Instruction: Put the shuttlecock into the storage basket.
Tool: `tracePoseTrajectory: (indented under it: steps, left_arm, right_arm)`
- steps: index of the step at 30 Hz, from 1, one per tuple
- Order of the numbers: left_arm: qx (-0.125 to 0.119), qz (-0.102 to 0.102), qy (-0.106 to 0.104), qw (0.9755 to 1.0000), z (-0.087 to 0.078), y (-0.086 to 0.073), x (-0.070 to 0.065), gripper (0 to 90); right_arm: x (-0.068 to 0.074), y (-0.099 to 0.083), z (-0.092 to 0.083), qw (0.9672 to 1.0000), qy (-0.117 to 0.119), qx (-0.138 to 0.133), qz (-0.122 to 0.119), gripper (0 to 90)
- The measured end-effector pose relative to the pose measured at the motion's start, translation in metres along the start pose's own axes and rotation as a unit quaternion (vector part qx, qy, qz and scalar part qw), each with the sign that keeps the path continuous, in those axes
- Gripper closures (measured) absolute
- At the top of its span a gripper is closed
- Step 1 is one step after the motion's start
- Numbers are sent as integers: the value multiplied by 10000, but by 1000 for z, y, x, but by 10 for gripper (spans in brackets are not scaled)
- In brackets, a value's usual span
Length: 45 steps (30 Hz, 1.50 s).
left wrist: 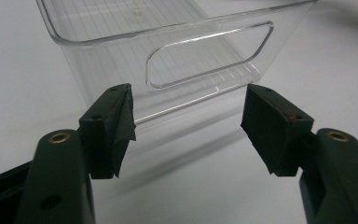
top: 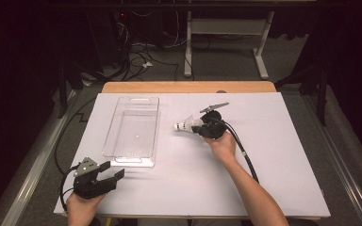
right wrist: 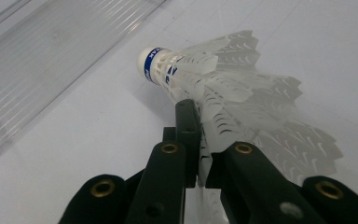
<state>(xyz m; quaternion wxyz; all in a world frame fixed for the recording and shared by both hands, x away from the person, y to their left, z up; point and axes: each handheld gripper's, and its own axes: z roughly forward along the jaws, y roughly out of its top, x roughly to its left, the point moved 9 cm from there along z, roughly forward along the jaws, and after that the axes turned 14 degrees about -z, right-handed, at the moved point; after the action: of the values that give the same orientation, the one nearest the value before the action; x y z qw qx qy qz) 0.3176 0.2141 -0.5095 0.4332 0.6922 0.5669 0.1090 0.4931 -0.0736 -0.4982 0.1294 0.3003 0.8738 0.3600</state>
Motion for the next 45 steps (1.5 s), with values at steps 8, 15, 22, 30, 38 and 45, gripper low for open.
tracePoseTrajectory:
  steps: [8,15,22,30,38,45]
  left_arm:
    - [-43,-22,15,10000,-1,1,1,351]
    - [-41,1,5,10000,-1,1,1,351]
    - [-59,-25,6,10000,-2,2,2,350]
    - [-58,-58,25,10000,-3,4,3,349]
    - [-115,-111,54,9999,-6,5,8,348]
    - [-76,-103,103,9999,-4,3,9,348]
  right_arm:
    - [4,7,-3,9999,67,-69,-38,890]
    - [5,10,-5,9999,89,-74,-71,890]
    - [4,12,-7,9999,94,-74,-57,890]
    - [4,14,-8,9999,116,-46,-73,890]
    - [6,17,-8,9998,149,-26,-102,890]
    - [8,23,-10,9997,174,-45,-142,890]
